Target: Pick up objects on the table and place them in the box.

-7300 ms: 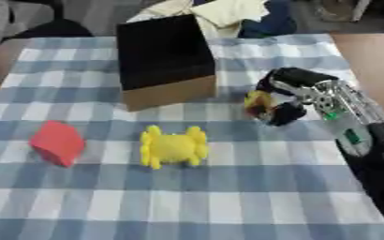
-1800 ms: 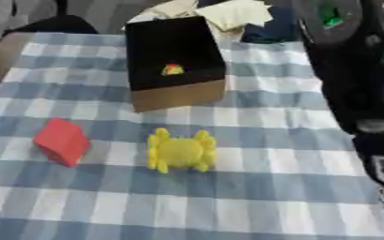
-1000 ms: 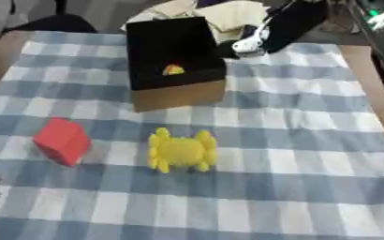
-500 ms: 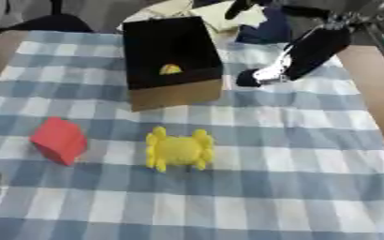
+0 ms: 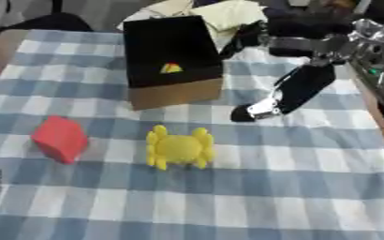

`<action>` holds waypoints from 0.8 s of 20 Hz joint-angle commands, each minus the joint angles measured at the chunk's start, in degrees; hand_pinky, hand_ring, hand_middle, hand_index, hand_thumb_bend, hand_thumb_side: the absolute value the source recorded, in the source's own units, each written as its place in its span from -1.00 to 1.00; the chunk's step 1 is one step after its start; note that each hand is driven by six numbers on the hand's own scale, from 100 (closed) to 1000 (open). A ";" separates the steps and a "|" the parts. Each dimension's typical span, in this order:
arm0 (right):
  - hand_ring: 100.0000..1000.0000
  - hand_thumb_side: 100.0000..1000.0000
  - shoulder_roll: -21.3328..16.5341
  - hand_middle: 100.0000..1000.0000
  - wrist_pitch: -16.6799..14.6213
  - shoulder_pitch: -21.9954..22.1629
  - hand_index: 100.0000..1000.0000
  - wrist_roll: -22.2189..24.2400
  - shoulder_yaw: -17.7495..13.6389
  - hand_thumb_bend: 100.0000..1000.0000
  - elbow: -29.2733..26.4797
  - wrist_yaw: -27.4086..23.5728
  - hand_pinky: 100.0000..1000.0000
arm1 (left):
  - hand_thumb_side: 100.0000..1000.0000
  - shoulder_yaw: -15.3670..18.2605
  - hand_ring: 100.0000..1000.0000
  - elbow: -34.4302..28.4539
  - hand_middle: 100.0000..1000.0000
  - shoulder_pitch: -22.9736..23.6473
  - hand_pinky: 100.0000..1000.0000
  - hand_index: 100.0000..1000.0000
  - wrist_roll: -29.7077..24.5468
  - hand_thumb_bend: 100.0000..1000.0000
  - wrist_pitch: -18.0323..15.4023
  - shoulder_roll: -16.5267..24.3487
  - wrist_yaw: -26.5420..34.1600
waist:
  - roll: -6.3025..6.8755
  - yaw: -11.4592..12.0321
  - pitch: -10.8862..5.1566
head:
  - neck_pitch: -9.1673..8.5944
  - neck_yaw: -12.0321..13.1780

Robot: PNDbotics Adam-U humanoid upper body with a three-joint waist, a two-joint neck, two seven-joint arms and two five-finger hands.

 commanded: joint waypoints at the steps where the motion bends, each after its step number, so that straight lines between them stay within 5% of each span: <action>1: 0.78 0.21 0.94 0.62 -0.26 -0.03 0.77 -0.45 0.03 0.00 -1.74 2.47 0.78 | 0.65 0.41 0.50 -0.90 0.28 -0.39 0.16 0.52 0.05 -0.97 0.19 1.24 -0.03 | 0.15 0.01 -1.14 | 0.30 -0.25; 16: 0.82 0.37 7.27 0.64 -2.83 10.92 0.80 -3.70 1.90 -0.03 -3.12 15.54 0.78 | 0.65 0.35 0.50 -0.90 0.29 -0.87 0.16 0.52 0.08 -0.97 0.52 1.00 0.14 | -0.18 0.35 -0.91 | 0.55 -1.93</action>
